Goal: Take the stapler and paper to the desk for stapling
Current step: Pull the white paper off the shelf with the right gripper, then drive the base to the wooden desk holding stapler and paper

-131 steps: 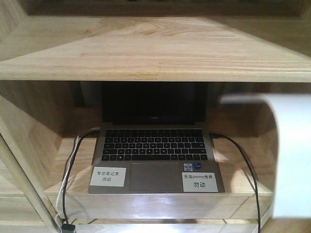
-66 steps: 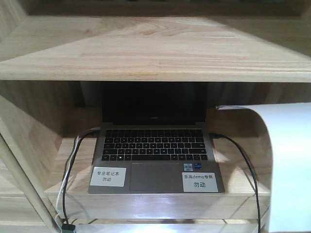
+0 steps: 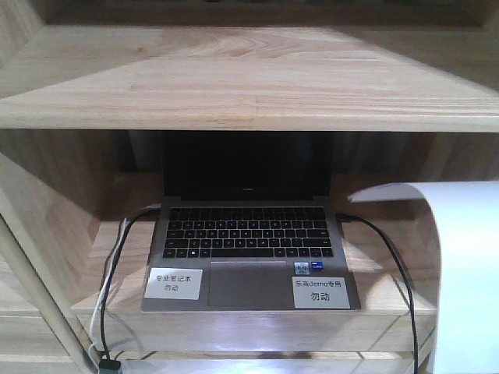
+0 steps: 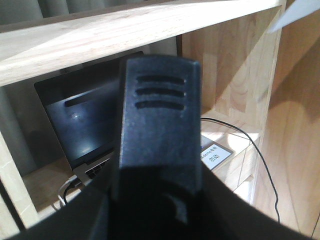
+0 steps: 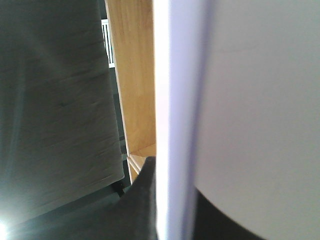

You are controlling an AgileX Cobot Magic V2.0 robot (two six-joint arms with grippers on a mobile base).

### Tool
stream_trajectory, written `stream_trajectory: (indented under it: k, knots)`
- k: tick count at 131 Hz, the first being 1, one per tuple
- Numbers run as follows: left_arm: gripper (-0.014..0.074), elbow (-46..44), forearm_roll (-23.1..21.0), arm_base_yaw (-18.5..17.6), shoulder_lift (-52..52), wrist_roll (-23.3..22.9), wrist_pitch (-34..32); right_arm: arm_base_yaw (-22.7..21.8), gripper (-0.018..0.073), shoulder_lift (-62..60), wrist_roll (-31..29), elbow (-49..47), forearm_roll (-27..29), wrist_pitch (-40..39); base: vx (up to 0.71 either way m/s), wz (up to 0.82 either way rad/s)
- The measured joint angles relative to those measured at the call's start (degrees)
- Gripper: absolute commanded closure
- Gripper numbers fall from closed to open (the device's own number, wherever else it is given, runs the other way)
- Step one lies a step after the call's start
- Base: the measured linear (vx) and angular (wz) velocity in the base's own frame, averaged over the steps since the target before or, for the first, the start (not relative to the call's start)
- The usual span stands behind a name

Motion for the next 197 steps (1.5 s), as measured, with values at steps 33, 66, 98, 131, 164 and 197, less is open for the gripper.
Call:
stream_trajectory:
  k: [33,66,98,131,164,197]
  knots:
    - [0.0603,0.0,0.0,0.0,0.0,0.0,0.0,0.0,0.0565,0.0,0.0,0.0,0.0,-0.02,0.0,0.01]
    - [0.0603,0.0,0.0,0.0,0.0,0.0,0.0,0.0,0.0565,0.0,0.0,0.0,0.0,-0.11,-0.03,0.11]
    - [0.0603,0.0,0.0,0.0,0.0,0.0,0.0,0.0,0.0565,0.0,0.0,0.0,0.0,-0.12,-0.08,0.3]
    - [0.0603,0.0,0.0,0.0,0.0,0.0,0.0,0.0,0.0565,0.0,0.0,0.0,0.0,-0.12,-0.12,0.47]
    - [0.0603,0.0,0.0,0.0,0.0,0.0,0.0,0.0,0.0565,0.0,0.0,0.0,0.0,-0.12,-0.14,0.54]
    - [0.0603,0.0,0.0,0.0,0.0,0.0,0.0,0.0,0.0565,0.0,0.0,0.0,-0.15,-0.12,-0.15,0.54]
